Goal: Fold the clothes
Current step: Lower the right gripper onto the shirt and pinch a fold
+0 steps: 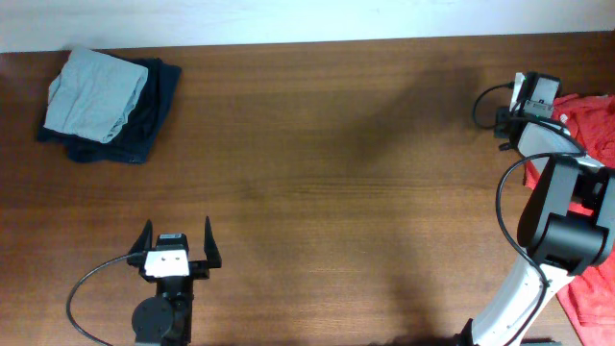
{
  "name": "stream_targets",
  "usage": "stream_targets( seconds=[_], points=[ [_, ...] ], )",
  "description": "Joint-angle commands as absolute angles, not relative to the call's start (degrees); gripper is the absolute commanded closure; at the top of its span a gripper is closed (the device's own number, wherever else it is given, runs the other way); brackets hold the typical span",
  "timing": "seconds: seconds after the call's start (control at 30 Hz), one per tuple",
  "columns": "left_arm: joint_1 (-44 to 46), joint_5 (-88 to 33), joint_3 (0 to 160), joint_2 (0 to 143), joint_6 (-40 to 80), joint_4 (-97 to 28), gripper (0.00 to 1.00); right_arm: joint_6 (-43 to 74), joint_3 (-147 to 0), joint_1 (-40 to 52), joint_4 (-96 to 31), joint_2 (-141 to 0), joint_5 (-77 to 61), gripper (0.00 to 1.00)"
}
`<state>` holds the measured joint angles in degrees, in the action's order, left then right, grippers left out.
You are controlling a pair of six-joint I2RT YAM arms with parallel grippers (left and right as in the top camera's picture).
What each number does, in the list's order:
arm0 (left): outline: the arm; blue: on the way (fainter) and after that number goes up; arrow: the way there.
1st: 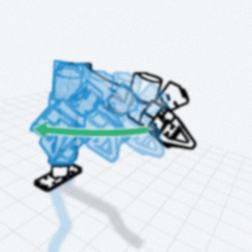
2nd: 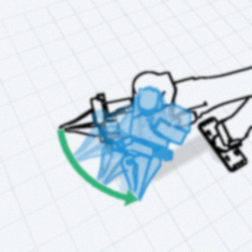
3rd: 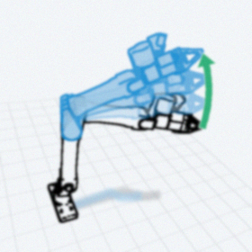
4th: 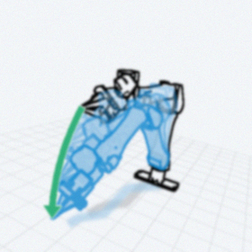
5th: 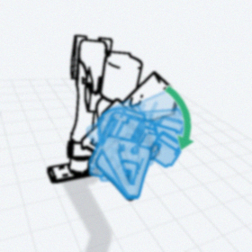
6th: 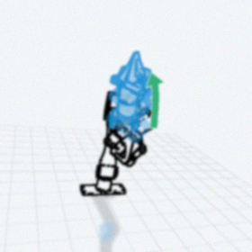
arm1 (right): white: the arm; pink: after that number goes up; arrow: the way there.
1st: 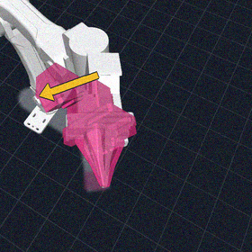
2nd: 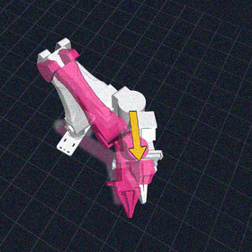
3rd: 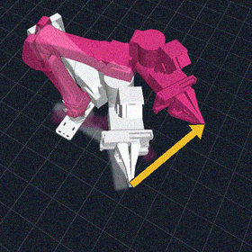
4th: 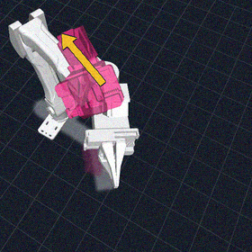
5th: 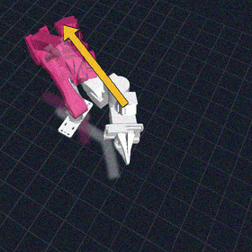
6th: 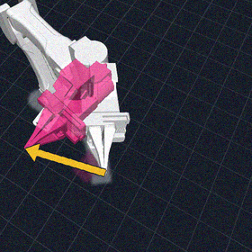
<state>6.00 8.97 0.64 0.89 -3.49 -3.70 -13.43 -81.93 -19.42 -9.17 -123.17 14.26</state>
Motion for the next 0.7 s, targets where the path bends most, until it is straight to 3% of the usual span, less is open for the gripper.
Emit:
stream_targets(
  seconds=[0.0,0.67],
  points=[
    [6.2,8.4,0.5,0.4,-4.4,-3.9,0.01,-13.3,-82.5,-19.6,-9.6,-124.2,15.7,0.46],
    [6.2,8.4,0.5,0.4,-4.4,-3.9,0.01,-13.3,-82.4,-20.4,-9.4,-126.3,20.2,0.46]
  ],
)
